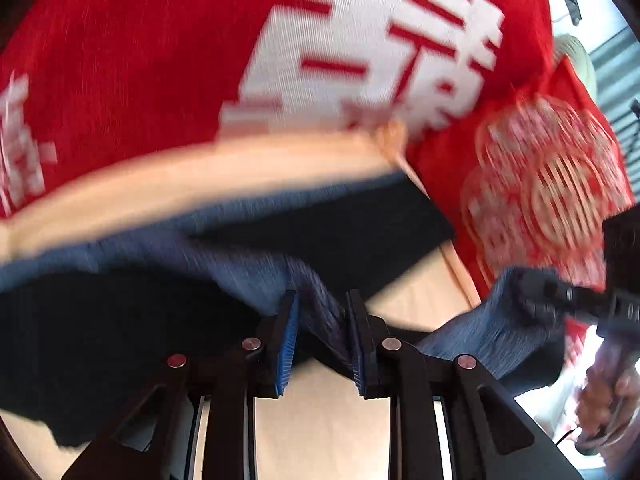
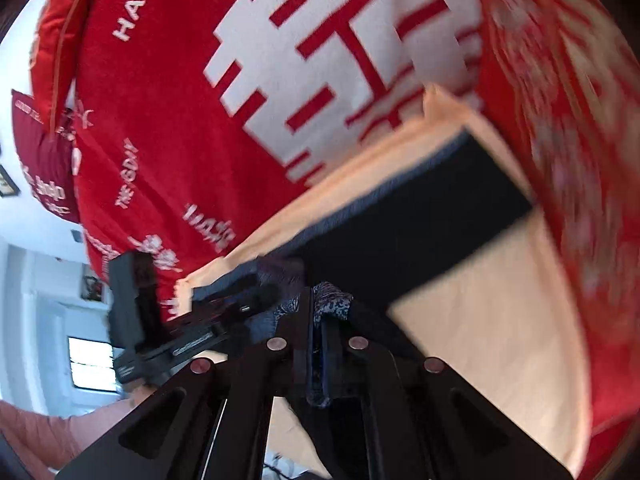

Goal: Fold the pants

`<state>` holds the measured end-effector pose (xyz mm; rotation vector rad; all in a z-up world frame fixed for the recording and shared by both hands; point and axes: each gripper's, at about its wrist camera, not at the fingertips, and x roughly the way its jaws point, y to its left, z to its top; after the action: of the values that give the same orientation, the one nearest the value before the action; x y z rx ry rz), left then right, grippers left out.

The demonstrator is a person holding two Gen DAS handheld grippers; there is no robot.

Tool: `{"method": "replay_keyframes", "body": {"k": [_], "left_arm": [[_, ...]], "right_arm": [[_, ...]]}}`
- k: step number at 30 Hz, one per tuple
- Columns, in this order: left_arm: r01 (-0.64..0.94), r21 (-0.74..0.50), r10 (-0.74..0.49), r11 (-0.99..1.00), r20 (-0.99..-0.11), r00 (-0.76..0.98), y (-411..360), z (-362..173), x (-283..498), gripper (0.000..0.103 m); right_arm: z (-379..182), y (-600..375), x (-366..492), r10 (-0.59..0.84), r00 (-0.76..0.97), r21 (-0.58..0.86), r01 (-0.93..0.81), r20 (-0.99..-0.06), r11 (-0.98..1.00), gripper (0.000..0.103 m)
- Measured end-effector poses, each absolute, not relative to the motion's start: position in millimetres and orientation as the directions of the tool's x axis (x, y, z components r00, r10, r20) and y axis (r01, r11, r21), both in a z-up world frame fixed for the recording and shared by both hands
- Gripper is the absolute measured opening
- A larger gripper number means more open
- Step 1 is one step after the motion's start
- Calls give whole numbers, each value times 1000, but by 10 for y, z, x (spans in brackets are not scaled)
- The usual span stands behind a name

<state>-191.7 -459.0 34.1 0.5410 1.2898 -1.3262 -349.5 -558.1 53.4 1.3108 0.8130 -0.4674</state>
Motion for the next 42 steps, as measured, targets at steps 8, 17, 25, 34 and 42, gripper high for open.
{"method": "replay_keyframes", "body": {"k": [8,17,25,34,42], "left_arm": [[941,-99,-356,325,-934,24,-4801,303,-1682,75],[886,102,-86,452,-984,157,-4203,-490,-1383,75],[862,88,-92,499,-984,154,-4028,-663,-1236,85],[862,102,-99,496,-980,173,-4283,-386,-1138,85],[858,83,-139,506,-974,176,-4803,-434,-1018,85]], "right_arm": [[160,-6554,-3050,109,457,467,825,-883,318,97],[198,-5948,-3469,53,424,423,872,-904,245,65],[-610,-5684,-3857,59,284,287,957,-957,48,10],[-418,-5934,-3894,107,219,232,964,-970,131,31],[-325,-6048,-3177,77,384,387,864,-920,323,33]]}}
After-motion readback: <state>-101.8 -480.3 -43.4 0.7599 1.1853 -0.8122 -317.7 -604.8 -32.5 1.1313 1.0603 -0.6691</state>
